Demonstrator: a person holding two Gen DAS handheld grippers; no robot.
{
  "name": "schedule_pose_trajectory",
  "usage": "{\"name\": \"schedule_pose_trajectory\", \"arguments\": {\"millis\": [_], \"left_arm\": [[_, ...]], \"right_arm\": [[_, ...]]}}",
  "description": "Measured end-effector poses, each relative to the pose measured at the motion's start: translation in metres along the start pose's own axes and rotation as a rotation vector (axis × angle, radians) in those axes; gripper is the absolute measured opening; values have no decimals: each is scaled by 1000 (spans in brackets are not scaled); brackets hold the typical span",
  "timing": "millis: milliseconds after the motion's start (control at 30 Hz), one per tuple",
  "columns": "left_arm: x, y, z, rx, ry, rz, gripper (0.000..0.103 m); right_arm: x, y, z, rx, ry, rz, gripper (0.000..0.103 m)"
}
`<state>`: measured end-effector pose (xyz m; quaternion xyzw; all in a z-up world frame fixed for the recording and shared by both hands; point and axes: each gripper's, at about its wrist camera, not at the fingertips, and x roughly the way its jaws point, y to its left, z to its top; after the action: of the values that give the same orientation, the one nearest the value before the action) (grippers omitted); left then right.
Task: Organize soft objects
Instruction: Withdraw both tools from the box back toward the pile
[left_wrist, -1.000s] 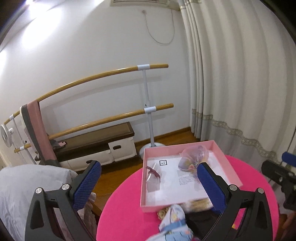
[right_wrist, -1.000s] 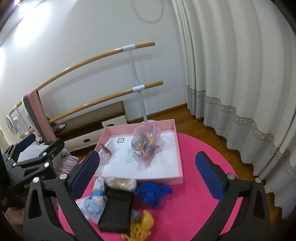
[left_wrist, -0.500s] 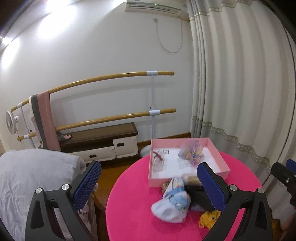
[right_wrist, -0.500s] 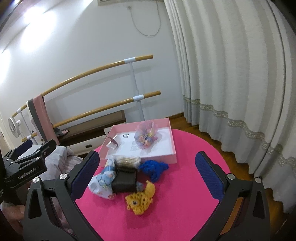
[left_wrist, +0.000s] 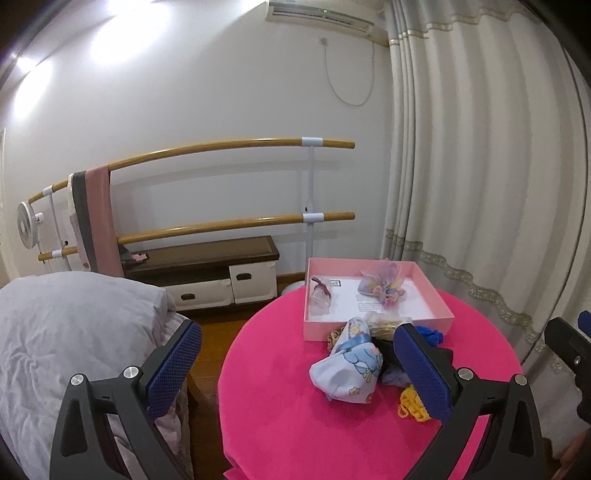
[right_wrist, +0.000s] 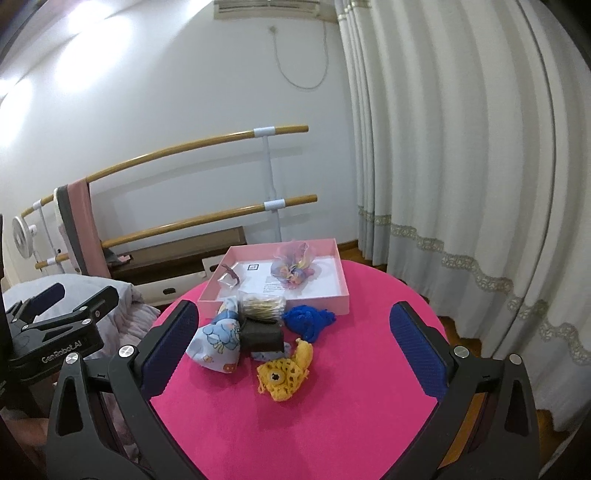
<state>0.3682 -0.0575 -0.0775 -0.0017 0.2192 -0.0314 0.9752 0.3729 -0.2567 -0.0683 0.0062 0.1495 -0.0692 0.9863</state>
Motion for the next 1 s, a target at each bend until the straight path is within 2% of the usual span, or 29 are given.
{"name": "schedule_pose_trajectory", "arguments": {"millis": [333, 1000], "left_arm": [[-27, 1, -14, -3, 10, -19, 103], [-52, 10, -10, -23, 43, -20, 103]], "right_arm": [[-6, 0, -7, -3, 9, -12, 103], [-4, -2, -10, 3, 18, -18, 103]]}}
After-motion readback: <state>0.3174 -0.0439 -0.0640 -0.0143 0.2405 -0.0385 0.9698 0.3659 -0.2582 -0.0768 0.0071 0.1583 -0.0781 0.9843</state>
